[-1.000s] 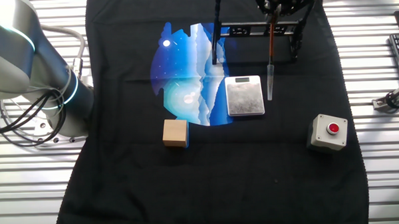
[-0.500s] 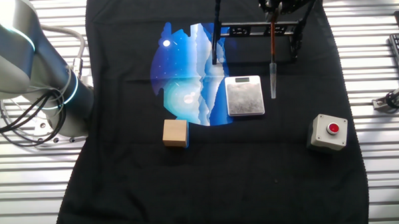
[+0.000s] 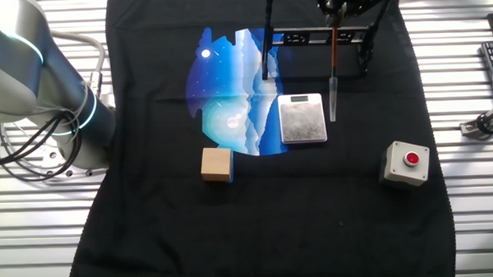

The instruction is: Place the brush on the pen rack

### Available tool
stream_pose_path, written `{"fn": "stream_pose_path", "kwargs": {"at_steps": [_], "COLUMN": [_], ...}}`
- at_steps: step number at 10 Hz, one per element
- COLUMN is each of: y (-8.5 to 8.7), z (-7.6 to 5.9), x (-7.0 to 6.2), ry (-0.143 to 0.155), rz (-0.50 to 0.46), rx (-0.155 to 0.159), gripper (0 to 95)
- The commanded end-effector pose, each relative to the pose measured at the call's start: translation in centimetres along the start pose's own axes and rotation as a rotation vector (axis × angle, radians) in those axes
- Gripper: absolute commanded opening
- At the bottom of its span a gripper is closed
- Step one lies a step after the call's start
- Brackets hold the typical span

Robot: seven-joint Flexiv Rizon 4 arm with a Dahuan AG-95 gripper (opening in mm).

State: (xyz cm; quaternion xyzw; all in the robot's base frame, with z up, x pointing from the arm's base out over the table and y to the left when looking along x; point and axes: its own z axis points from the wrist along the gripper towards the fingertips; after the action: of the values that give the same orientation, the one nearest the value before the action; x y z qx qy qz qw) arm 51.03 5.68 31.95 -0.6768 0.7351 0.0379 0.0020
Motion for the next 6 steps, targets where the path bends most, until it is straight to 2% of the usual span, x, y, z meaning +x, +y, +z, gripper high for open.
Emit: {"fn": "stream_pose_path", "kwargs": {"at_steps": [1,4,5,6], "y": [0.04,0.04,0.04,0.04], "z": [0.07,0.07,0.07,0.07], "x": [0.02,0.02,0.02,0.02], "ry": [0.037,0.029,0.018,0.002], "rz": [-0.008,0.006,-0.004,-0.011], "rx": [0.004,0.046,0.077,0.084], "gripper": [0.0,0.0,0.0,0.0]}}
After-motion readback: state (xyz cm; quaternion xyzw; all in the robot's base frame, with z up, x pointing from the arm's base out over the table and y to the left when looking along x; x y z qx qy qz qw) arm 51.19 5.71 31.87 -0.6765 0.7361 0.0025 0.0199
